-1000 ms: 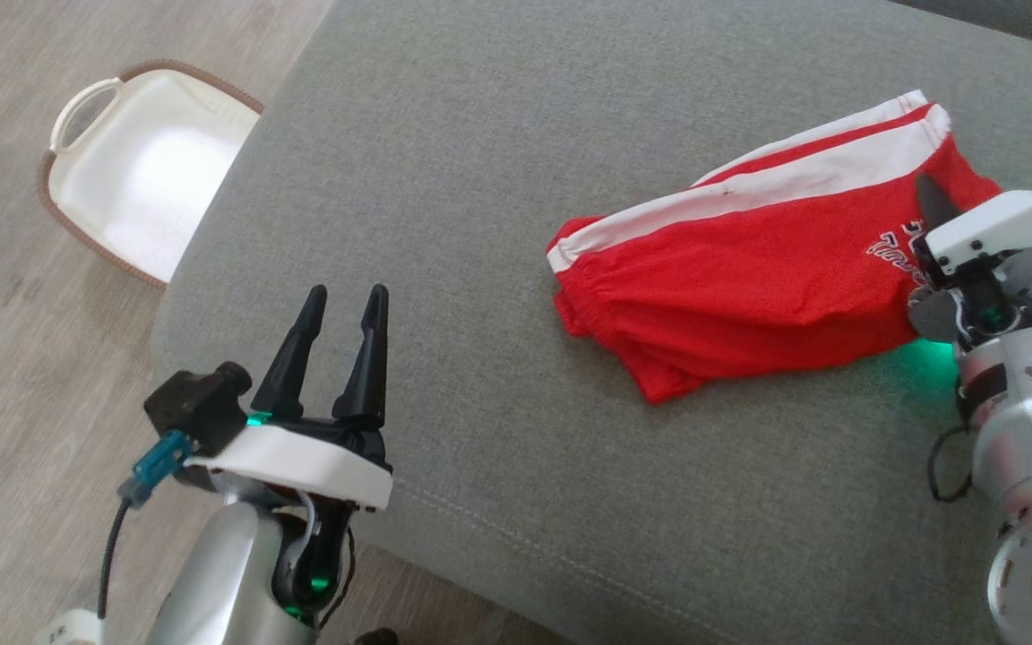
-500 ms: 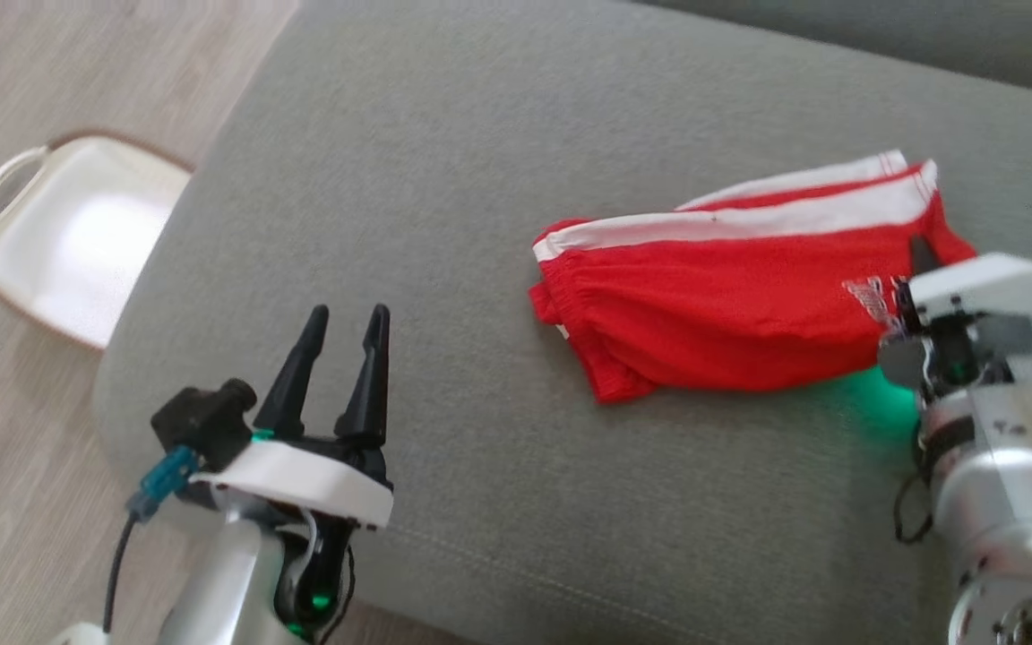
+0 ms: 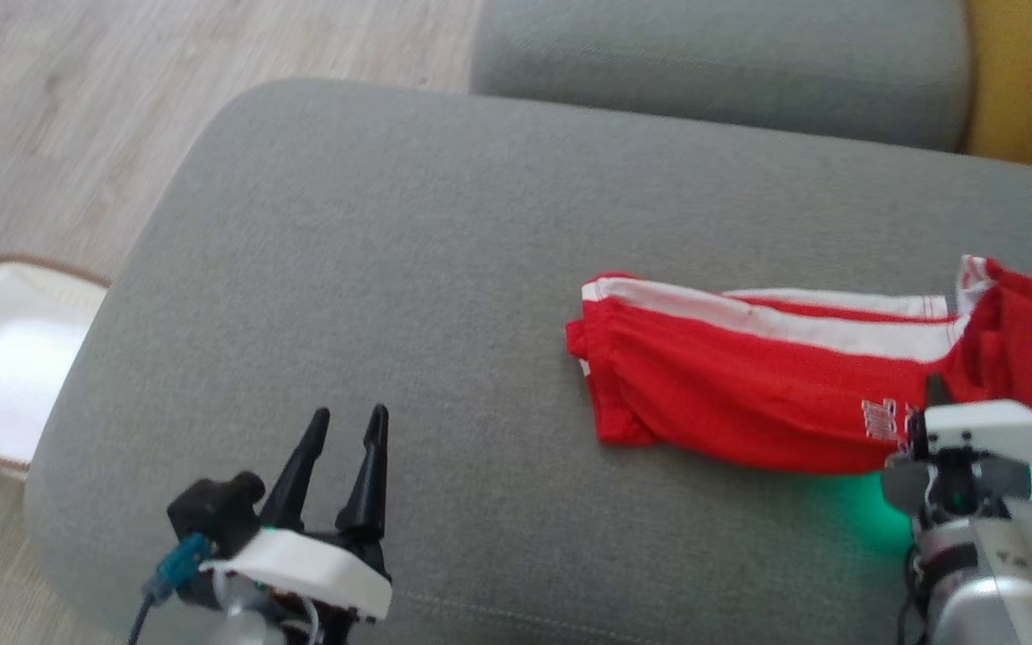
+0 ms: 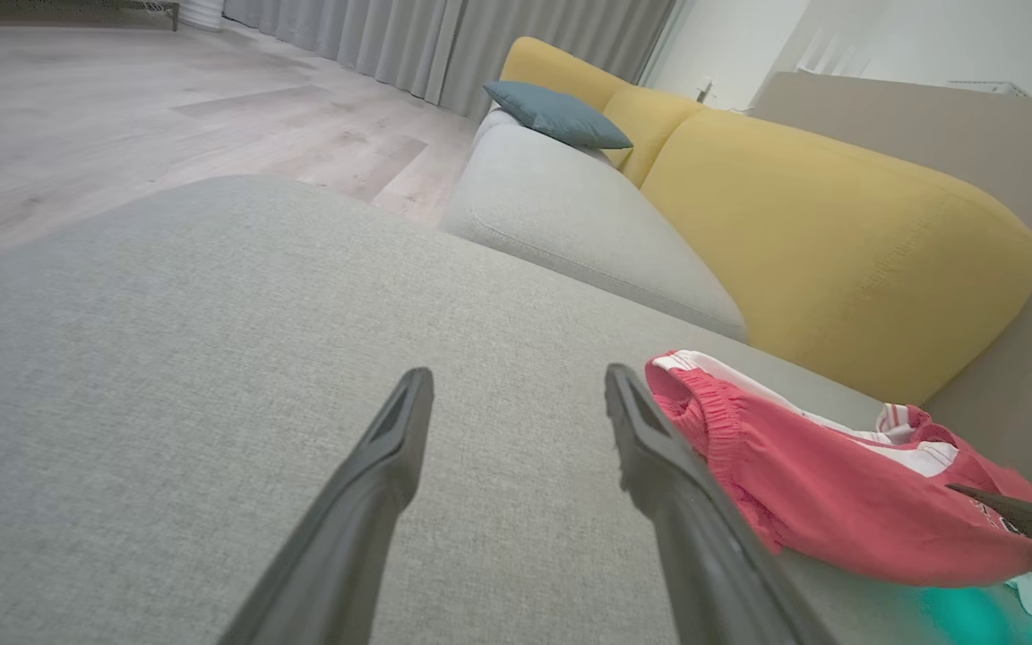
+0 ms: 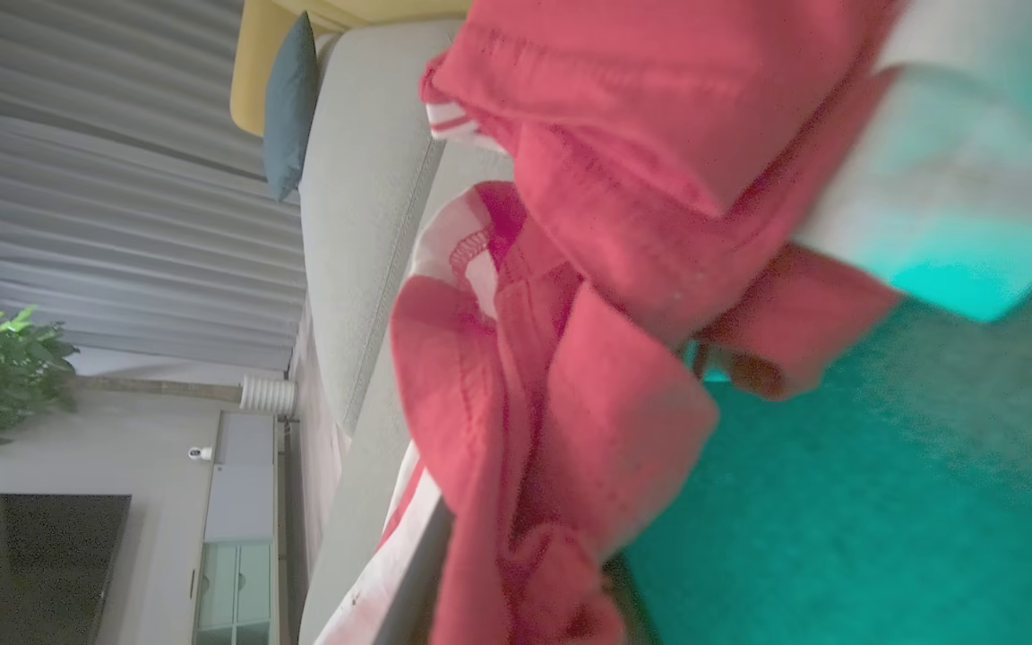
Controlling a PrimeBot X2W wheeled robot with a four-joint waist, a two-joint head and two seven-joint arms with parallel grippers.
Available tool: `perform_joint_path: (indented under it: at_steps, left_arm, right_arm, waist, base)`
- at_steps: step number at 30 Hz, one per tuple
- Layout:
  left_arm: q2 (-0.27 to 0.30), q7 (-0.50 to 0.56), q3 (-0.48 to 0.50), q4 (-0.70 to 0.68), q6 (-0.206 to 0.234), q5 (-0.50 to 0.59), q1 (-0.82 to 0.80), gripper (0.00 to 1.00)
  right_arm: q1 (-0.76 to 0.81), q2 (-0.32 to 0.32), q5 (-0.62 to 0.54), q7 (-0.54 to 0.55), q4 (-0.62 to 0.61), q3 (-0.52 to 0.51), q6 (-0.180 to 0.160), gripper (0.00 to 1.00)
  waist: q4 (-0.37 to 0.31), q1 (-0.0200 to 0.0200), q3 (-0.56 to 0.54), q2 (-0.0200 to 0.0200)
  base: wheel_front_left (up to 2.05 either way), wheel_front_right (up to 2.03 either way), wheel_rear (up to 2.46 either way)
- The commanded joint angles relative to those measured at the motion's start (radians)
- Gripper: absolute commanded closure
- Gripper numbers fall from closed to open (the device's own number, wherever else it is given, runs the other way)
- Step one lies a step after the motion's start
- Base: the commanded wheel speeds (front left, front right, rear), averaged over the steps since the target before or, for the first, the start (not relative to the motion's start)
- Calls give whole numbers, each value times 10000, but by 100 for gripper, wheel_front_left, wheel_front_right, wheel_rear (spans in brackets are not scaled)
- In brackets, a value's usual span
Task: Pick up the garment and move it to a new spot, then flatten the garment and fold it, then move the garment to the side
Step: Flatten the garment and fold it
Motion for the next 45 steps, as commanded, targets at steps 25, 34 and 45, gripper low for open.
perform_joint_path:
  at_steps: [25,34,45]
  left_arm:
    - [68,-61,35,-156,-48,372,28,0]
    - [68,-61,-74,-39,-65,330,-72,0]
    - [68,-61,-77,51,-114,303,-104,0]
  right_arm:
    - [1648,68,4202,-1404,-4392,6865,-7,100]
    - [1024,68,4455,-1982,-3428,9493,-7,100]
    - [389,68,4857,-2487,-2572,12075,-7,0]
  waist:
    - [-1,0,-473,-1]
    - [434,0,-424,-1]
    - [788,0,-273,-1]
  base:
    - [0,0,0]
    - [0,0,0]
    - [0,0,0]
